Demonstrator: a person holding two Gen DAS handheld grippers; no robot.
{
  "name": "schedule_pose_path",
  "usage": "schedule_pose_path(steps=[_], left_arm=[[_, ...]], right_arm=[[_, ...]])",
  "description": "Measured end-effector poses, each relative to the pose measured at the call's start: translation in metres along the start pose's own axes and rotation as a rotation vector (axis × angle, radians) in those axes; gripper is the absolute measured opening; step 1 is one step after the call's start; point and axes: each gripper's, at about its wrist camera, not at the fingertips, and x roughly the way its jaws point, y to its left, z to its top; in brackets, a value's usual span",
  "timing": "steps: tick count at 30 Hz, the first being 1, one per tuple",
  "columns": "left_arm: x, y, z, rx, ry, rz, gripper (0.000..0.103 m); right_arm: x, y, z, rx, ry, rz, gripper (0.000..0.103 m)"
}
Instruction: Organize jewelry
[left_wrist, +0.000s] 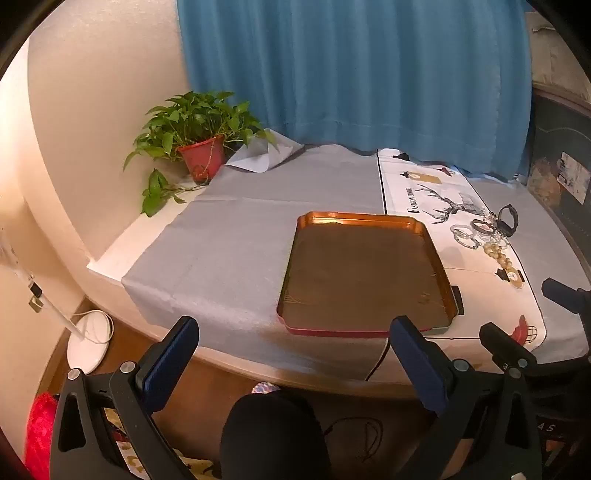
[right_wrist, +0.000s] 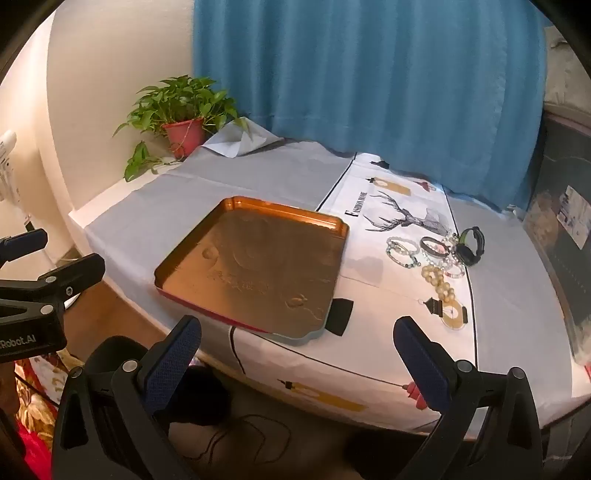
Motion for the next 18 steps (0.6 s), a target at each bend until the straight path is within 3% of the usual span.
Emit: schedule_pose_path(steps=[18], left_arm=[[-0.0040, 0.0025, -0.0018, 0.008, -0.009, 0.012, 0.103]], right_arm=[[-0.0048, 0.0048, 0.0063, -0.010, 0.006, 0.009, 0.103]])
